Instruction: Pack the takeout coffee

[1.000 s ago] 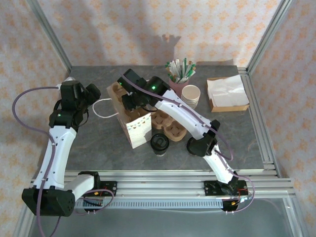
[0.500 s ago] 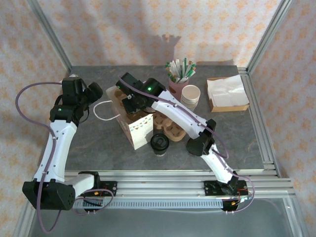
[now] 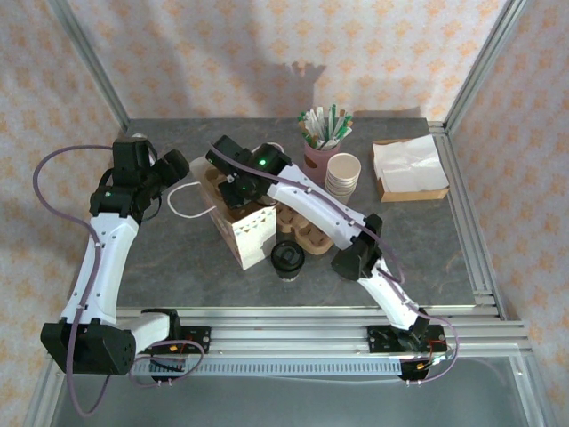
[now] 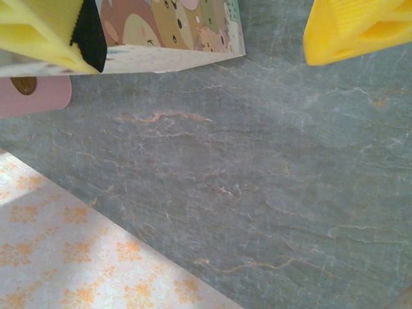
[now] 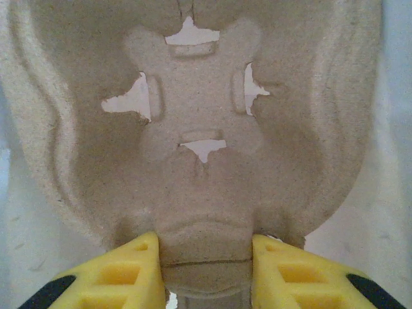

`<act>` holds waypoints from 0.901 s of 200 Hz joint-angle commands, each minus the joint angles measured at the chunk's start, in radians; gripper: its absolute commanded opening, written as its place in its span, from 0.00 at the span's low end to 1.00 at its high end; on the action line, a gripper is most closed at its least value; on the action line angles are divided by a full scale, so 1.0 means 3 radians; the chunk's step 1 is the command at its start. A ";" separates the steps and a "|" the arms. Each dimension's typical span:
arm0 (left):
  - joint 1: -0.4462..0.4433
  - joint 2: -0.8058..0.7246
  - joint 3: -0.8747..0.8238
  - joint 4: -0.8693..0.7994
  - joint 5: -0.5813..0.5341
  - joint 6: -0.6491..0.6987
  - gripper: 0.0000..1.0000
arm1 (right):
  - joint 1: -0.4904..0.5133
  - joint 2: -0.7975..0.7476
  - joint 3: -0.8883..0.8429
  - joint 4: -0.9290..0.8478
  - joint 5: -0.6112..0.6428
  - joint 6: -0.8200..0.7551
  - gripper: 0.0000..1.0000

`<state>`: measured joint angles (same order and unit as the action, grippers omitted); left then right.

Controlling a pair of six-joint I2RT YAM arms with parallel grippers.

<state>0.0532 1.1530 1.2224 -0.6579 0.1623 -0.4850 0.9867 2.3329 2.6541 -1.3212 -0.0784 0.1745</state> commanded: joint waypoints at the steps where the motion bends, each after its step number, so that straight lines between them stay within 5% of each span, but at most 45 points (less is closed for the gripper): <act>1: 0.0019 0.0022 0.0117 -0.0132 0.0129 0.0119 0.81 | 0.0019 0.0072 0.0106 -0.0074 -0.0008 -0.0070 0.33; 180: 0.0017 -0.0029 -0.0075 0.0130 0.0492 0.0196 0.81 | 0.0019 0.0098 0.0320 -0.0018 -0.0116 -0.0061 0.31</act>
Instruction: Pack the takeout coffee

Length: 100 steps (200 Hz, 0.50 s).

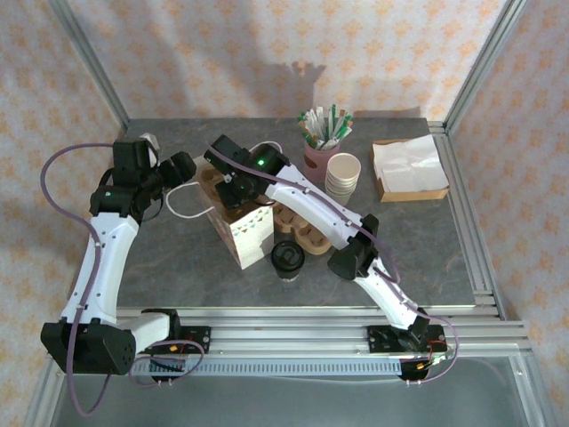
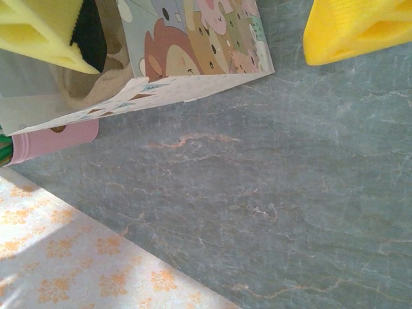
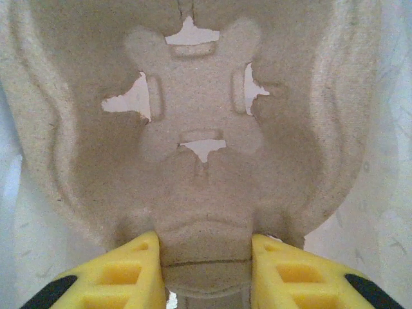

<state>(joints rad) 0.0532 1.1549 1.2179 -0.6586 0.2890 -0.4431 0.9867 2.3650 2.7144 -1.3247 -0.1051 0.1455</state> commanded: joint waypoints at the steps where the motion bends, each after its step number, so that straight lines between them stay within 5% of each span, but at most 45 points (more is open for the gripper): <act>1: 0.0017 -0.0035 -0.0060 0.0131 0.0070 0.0056 0.81 | 0.0019 -0.0011 0.0117 -0.0010 -0.0027 0.0039 0.31; 100: 0.0017 -0.0036 -0.0130 0.0185 0.0111 0.0040 0.79 | 0.0107 -0.0203 0.0152 -0.0038 0.0202 0.0087 0.30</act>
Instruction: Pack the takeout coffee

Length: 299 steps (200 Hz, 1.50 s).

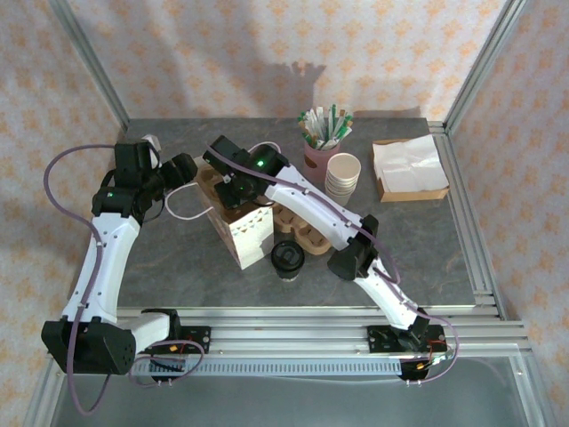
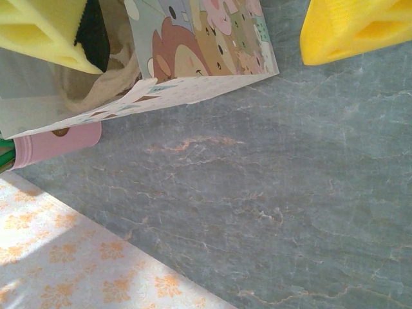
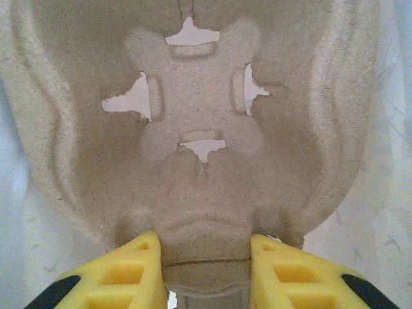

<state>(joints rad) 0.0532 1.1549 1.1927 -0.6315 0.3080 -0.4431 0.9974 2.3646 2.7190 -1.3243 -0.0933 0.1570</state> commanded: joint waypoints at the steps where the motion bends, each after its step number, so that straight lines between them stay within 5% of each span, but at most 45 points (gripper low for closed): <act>1: 0.0017 -0.0036 -0.0050 0.0095 0.0047 0.0040 0.79 | 0.0074 -0.0202 0.0136 -0.0040 0.0170 0.0049 0.30; 77: 0.0020 -0.0056 -0.0059 0.0089 0.0034 0.0057 0.79 | 0.0086 -0.0337 0.0161 -0.0036 0.0387 0.0022 0.30; 299: 0.0022 -0.0112 -0.0055 0.0120 0.0010 -0.0011 0.79 | 0.0171 -0.0007 0.0156 -0.0147 0.0029 0.0255 0.27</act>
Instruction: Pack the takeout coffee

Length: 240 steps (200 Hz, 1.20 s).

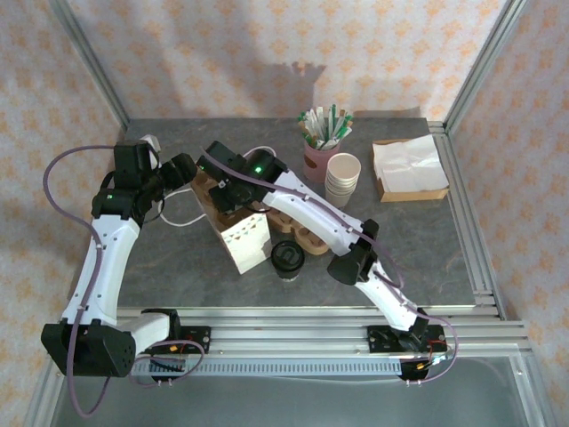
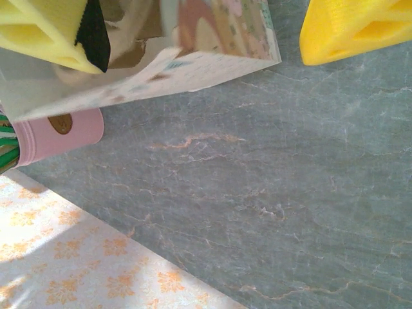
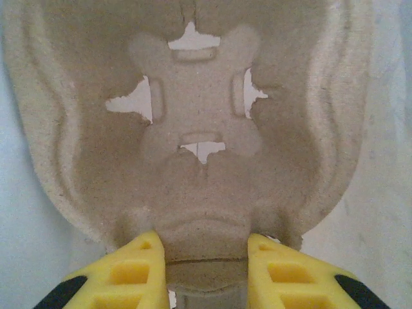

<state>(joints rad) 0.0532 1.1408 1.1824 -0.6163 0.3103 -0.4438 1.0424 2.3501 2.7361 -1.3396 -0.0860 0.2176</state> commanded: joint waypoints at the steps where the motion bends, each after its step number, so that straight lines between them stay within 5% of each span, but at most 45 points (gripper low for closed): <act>1: 0.0022 -0.0065 -0.0020 0.0070 0.0003 -0.0008 0.79 | 0.0020 0.0041 0.0099 -0.0096 0.0005 0.0052 0.27; 240: 0.0086 -0.0140 0.0032 -0.0022 -0.0267 -0.0120 0.80 | 0.0139 -0.0145 0.0101 -0.0105 0.0416 -0.0089 0.24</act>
<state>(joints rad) 0.0681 1.0992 1.1824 -0.6136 0.2531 -0.4713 1.0763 2.3516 2.7361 -1.3510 0.0101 0.2062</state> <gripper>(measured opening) 0.800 0.243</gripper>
